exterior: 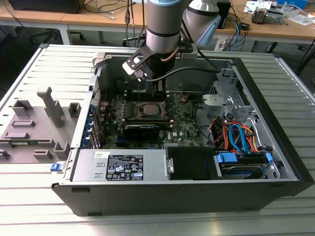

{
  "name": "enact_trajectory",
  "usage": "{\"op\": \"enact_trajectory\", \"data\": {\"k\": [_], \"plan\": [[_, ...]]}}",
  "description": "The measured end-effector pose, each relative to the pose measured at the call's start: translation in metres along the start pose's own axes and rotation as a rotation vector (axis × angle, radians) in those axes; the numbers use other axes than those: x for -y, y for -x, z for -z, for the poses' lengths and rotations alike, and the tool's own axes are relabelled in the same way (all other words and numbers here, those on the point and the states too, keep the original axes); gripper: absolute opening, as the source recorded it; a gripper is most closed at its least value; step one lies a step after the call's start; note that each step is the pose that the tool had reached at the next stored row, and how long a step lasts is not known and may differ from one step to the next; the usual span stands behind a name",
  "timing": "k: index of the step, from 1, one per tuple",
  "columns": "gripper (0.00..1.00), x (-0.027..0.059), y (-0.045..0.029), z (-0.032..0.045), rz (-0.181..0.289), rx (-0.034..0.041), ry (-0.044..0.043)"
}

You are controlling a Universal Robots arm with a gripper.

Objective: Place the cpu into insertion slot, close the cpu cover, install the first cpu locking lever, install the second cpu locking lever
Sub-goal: 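Close the cpu cover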

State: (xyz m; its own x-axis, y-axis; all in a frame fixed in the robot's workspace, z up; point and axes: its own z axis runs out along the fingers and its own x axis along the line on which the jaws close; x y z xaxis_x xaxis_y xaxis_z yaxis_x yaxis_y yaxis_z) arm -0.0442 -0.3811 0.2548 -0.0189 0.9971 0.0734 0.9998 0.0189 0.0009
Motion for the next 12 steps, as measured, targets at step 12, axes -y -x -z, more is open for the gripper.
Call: {"op": "enact_trajectory", "data": {"k": [12], "plan": [[0.11, -0.0273, 0.0023, 0.0005, -0.003, -0.0006, -0.0428]]}}
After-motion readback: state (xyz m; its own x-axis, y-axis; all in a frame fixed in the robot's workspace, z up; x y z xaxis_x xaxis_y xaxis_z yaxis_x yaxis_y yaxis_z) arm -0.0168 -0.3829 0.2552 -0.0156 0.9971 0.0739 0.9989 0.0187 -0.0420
